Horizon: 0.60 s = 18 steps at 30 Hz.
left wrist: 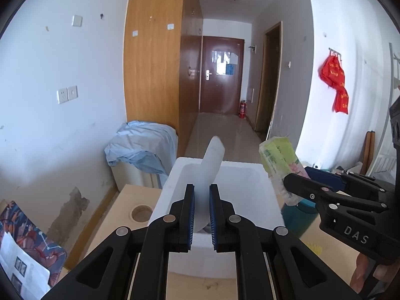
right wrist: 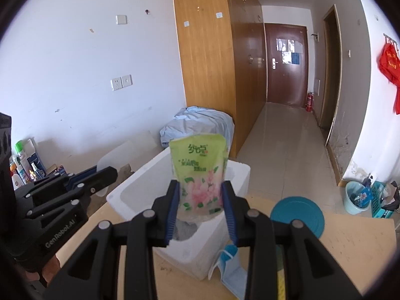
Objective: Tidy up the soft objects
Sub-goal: 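Lower both items into the white foam box and open both grippers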
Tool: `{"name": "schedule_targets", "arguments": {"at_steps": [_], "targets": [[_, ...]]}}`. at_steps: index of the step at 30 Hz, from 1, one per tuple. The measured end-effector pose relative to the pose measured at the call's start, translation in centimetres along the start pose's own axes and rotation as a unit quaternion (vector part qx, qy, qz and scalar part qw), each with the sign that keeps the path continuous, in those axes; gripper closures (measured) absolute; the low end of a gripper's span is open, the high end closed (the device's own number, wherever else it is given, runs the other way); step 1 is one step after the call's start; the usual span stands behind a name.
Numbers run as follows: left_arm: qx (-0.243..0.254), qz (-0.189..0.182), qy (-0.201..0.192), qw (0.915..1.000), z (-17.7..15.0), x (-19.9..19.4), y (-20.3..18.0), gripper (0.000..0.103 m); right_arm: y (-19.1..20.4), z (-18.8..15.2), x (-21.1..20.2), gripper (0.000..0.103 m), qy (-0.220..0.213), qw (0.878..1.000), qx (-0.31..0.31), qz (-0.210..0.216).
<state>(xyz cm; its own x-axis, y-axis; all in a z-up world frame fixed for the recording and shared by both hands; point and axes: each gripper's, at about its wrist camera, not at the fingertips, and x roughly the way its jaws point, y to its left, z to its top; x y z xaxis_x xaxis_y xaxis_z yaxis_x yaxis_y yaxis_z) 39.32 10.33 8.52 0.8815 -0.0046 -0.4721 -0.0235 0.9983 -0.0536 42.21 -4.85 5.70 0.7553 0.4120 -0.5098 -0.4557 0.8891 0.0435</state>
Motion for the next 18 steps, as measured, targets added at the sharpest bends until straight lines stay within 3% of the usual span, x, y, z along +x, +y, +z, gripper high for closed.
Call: {"name": "schedule_targets", "arguments": {"at_steps": [18], "targets": [[0.013, 0.006, 0.018, 0.9997, 0.5, 4.0, 0.3, 0.09, 0.1, 0.8, 3.2, 0.064, 0.024, 1.0, -0.006, 0.005]]}}
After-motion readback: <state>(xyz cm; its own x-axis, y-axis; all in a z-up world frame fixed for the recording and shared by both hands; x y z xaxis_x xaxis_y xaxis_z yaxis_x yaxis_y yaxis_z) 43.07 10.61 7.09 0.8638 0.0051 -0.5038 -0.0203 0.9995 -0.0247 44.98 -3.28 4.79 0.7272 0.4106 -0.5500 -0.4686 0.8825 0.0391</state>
